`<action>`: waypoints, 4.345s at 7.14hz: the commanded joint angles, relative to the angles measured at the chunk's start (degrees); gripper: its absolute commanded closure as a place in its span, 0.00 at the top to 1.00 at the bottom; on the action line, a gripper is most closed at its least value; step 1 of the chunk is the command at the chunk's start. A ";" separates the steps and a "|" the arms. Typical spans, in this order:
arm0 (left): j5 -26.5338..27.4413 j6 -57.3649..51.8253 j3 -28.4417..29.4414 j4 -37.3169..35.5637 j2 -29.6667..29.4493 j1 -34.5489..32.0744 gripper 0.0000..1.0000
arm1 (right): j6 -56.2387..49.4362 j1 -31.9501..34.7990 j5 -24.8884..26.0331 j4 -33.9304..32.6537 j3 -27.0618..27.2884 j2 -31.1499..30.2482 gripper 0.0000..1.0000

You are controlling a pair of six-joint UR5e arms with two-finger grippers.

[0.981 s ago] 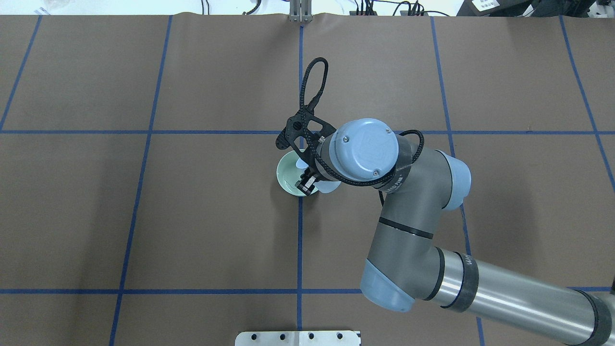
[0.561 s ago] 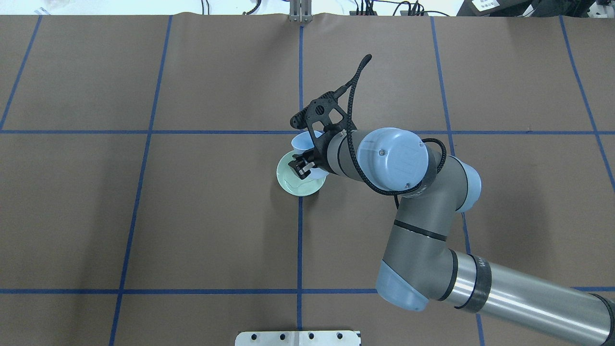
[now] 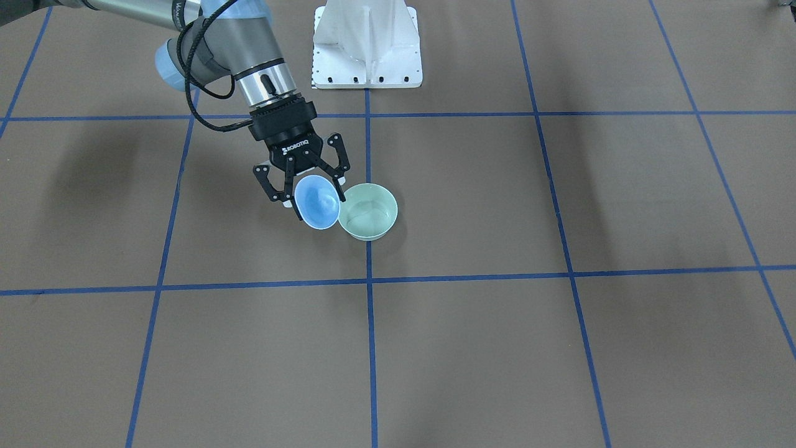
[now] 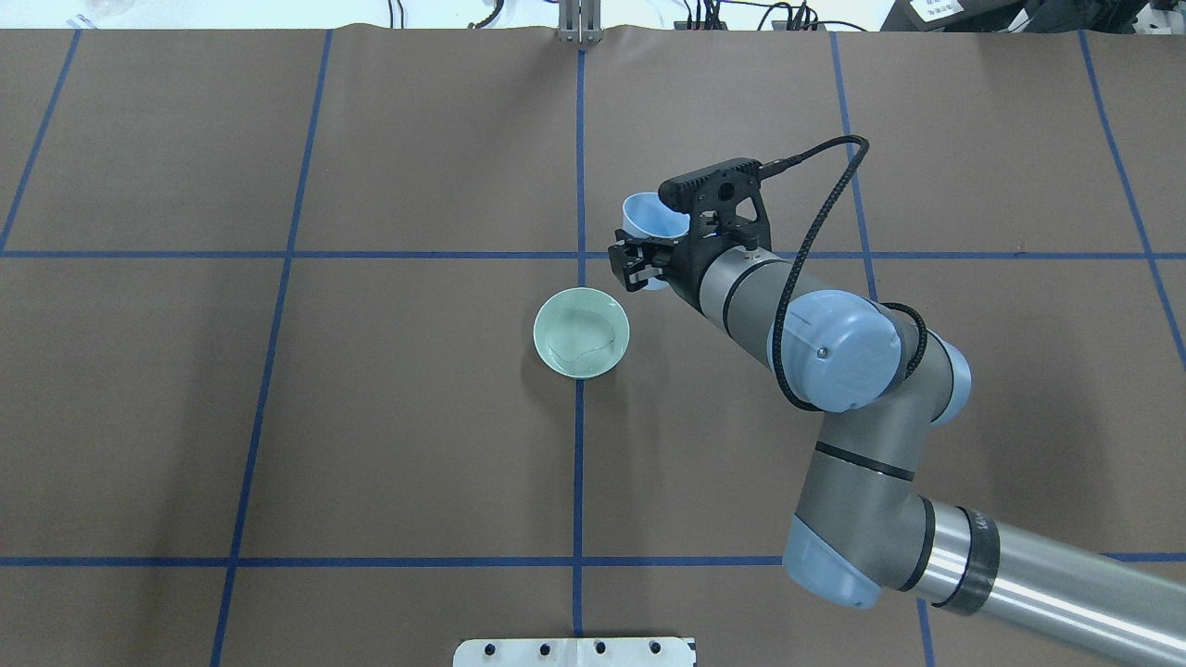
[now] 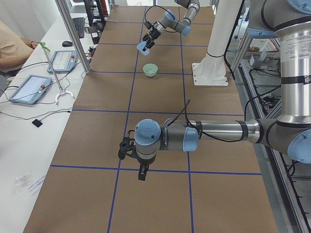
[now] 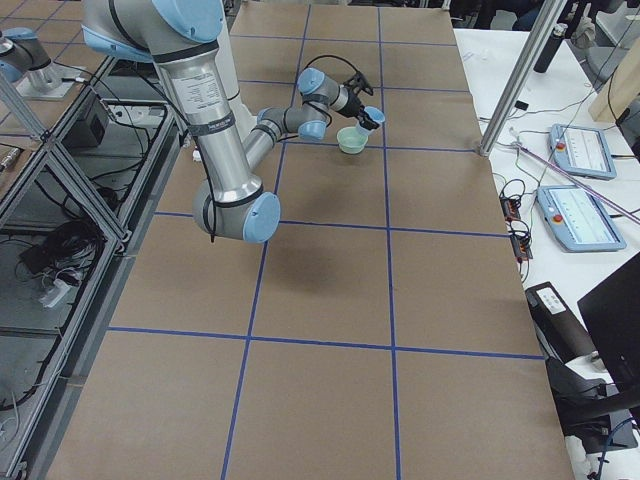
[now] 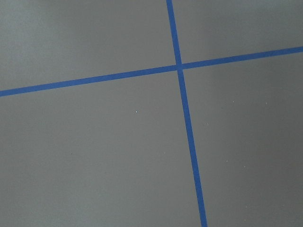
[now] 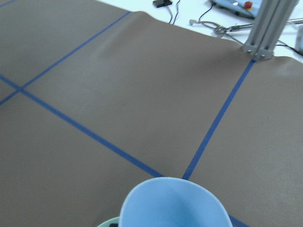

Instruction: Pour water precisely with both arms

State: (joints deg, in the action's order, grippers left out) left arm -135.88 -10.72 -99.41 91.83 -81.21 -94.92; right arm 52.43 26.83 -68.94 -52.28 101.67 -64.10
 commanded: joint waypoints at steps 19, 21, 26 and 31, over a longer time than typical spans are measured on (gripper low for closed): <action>-2.11 0.17 -0.08 0.10 -0.79 0.09 1.00 | -0.57 5.84 25.20 41.56 -16.51 -28.71 1.00; -2.11 0.52 -0.17 0.10 -0.97 0.18 1.00 | -1.81 11.98 14.60 41.47 -16.50 -28.45 1.00; -4.29 5.14 -1.05 -0.24 -6.05 0.88 1.00 | -6.99 30.44 -21.07 31.84 -16.95 -28.09 1.00; -4.40 27.90 -3.86 -0.25 -15.88 13.51 1.00 | -31.34 54.53 -57.69 4.35 -16.33 -25.63 1.00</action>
State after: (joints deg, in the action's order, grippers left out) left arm -140.61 11.11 -102.61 91.61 -94.17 -85.11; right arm 30.60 76.73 -120.68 -39.58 85.10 -90.23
